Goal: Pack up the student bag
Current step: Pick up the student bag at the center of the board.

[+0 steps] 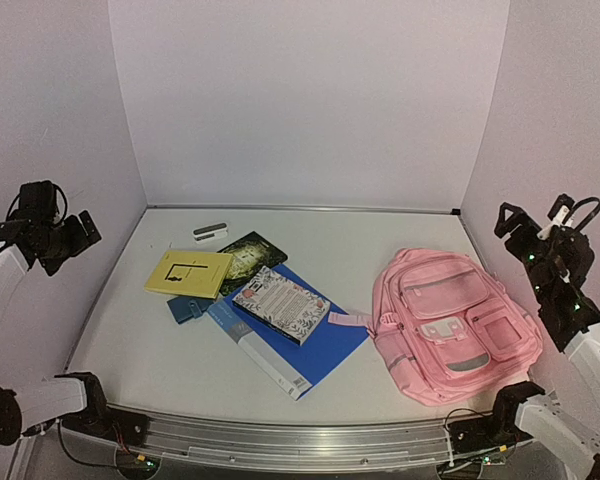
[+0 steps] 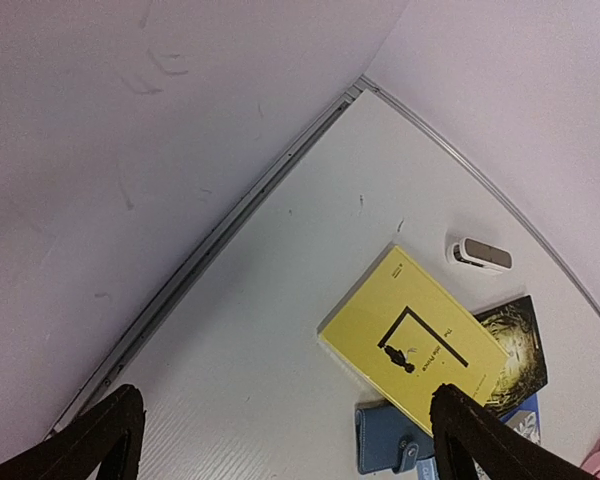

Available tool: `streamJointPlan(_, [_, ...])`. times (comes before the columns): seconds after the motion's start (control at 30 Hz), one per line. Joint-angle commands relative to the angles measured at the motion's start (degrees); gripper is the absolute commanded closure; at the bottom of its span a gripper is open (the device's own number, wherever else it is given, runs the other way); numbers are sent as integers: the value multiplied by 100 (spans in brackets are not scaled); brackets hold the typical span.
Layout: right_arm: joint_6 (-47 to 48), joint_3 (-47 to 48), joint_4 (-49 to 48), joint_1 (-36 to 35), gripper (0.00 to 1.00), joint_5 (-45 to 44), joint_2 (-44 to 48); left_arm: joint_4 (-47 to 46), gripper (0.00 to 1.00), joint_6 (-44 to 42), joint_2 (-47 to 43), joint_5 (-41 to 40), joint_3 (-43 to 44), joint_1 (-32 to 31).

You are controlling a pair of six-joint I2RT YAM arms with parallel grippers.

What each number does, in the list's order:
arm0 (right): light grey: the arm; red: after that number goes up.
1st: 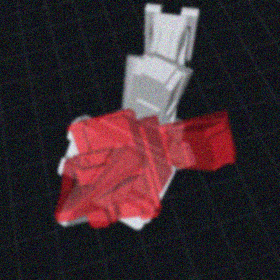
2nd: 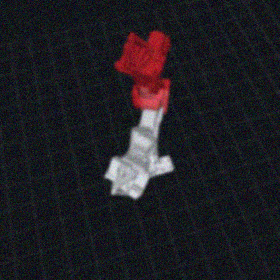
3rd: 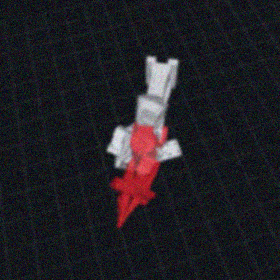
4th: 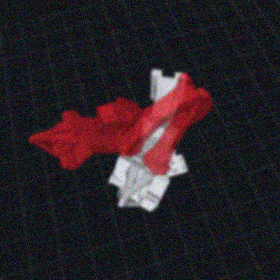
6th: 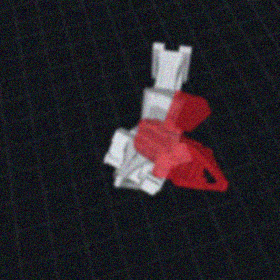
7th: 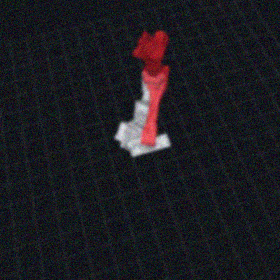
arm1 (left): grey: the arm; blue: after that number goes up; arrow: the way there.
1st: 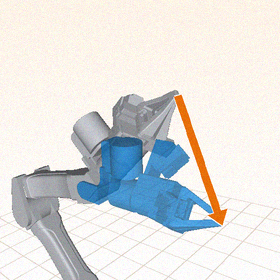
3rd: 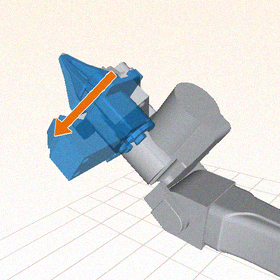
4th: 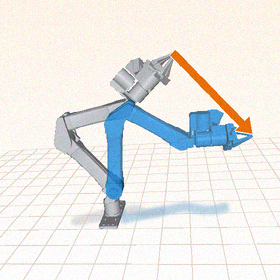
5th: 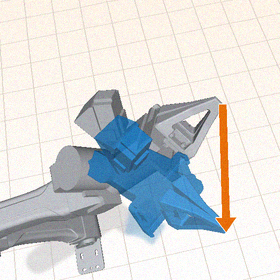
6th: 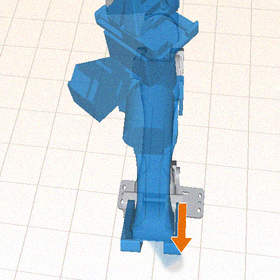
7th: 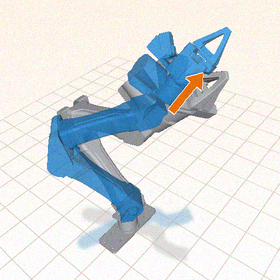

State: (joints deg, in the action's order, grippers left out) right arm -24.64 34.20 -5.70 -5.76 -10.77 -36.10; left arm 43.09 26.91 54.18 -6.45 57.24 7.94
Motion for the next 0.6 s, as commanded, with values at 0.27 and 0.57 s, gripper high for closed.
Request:
streamJointPlan(0.27, [-225,1427,1565,5,3,1508,-1738,-491,0,-804,1288,2138,1706,-124])
streamJointPlan(0.57, [-1189,1519,2260,-519,3,403,-2804,-502,0,-1271,2064,2008,1472,-1154])
